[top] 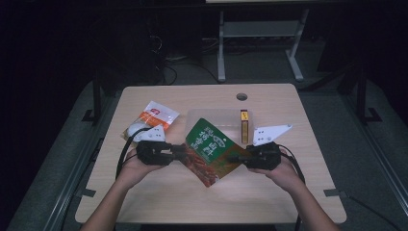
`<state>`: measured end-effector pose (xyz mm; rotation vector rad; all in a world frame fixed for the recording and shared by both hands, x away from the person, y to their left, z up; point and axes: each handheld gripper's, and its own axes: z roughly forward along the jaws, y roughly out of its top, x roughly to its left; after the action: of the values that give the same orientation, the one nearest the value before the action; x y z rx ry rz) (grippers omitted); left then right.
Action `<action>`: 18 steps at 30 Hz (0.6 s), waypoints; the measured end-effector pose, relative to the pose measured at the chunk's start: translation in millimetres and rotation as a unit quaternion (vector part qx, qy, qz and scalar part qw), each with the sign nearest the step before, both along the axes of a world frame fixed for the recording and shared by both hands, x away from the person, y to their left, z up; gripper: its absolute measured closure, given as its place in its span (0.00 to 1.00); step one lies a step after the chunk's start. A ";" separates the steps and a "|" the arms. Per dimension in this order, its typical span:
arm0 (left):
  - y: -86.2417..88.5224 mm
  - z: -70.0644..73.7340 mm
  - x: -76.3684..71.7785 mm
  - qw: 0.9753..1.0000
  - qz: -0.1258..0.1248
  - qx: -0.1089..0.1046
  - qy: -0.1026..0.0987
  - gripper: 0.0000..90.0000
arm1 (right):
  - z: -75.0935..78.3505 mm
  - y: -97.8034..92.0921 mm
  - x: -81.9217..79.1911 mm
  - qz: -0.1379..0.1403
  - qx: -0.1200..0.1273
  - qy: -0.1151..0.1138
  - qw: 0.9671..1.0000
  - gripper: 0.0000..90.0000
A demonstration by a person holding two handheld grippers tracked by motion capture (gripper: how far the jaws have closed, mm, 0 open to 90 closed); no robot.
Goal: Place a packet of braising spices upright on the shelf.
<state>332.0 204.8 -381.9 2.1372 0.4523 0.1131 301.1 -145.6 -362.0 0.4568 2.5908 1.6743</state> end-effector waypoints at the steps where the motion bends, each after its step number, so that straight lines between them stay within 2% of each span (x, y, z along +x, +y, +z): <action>1: 1.1 -1.6 -1.2 1.000 0.003 0.003 0.000 0.69 | 1.8 0.4 -0.6 0.002 -0.001 -0.004 1.000 1.00; 6: 5.6 -5.2 -5.0 1.000 0.012 0.011 0.000 0.59 | 9.4 0.8 -4.2 0.007 -0.006 -0.016 1.000 1.00; 11: 11.3 -10.0 -9.1 1.000 0.025 0.013 -0.003 0.49 | 14.0 -0.6 -6.4 0.005 0.005 -0.011 1.000 1.00; 14: 16.6 -13.5 -13.7 0.999 0.034 0.016 -0.003 0.41 | 18.8 -1.7 -6.7 0.002 0.004 -0.017 1.000 1.00; 18: 23.3 -20.6 -19.8 0.999 0.041 0.023 0.002 0.38 | 26.1 -4.2 -3.7 -0.010 0.018 -0.015 1.000 1.00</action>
<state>312.1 228.1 -402.5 2.1649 0.5441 0.1673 297.4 -149.8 -336.0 0.4516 2.5310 1.7096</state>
